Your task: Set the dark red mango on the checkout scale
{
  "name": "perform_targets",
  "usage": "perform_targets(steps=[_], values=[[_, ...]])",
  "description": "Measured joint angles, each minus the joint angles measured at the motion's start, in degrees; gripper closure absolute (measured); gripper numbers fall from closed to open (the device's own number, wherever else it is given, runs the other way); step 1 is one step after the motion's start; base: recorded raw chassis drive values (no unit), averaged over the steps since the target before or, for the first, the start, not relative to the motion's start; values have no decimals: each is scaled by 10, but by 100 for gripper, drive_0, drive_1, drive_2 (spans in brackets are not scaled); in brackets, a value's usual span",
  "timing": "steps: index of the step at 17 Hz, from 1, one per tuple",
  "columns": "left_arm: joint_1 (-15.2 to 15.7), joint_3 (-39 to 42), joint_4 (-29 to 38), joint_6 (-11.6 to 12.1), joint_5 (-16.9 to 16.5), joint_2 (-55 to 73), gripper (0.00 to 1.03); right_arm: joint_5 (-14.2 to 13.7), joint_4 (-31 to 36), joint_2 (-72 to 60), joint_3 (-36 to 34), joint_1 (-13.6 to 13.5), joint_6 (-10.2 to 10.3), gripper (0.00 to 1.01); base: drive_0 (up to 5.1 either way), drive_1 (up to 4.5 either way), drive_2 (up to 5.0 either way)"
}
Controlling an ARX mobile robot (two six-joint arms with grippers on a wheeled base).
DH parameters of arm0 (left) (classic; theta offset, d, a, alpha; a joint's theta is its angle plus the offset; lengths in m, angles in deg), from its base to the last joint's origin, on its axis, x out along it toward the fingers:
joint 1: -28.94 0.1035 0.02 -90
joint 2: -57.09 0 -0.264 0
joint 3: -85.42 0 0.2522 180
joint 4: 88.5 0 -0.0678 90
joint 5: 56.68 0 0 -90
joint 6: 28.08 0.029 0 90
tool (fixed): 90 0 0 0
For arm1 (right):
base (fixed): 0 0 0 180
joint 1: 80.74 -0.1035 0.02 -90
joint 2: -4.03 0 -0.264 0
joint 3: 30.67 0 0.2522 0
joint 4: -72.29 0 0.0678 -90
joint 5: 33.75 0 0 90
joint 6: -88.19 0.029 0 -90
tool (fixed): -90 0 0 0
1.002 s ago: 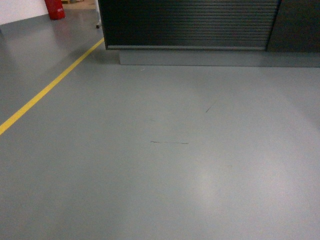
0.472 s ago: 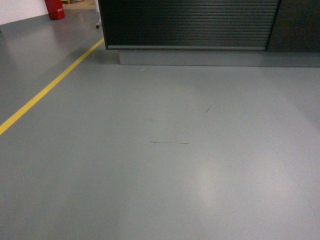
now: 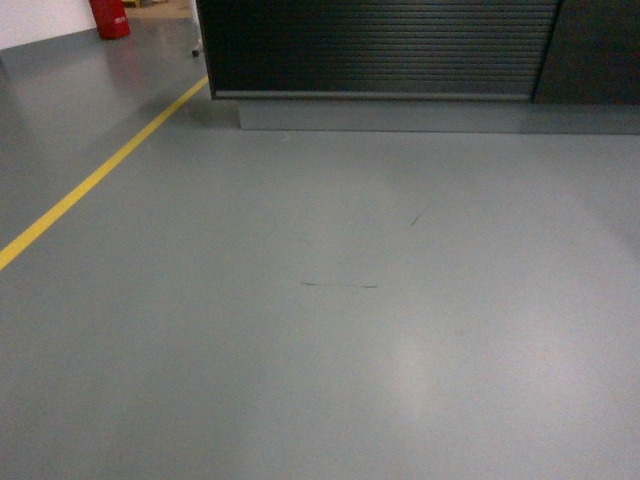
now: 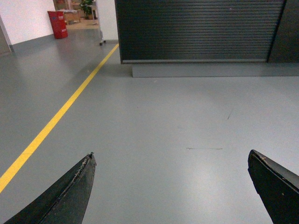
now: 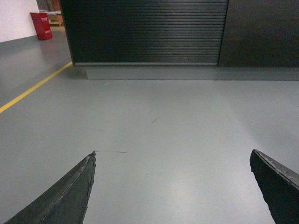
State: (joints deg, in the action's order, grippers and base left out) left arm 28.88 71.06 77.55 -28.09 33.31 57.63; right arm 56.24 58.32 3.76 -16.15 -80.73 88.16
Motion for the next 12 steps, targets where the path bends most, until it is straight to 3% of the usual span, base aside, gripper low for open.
perform_targets(steps=[5, 12], values=[[0, 0, 0, 0, 0, 0, 5, 0, 0, 0, 0, 0, 0, 3, 0, 0, 0], [0, 0, 0, 0, 0, 0, 5, 0, 0, 0, 0, 0, 0, 3, 7, 363, -349]])
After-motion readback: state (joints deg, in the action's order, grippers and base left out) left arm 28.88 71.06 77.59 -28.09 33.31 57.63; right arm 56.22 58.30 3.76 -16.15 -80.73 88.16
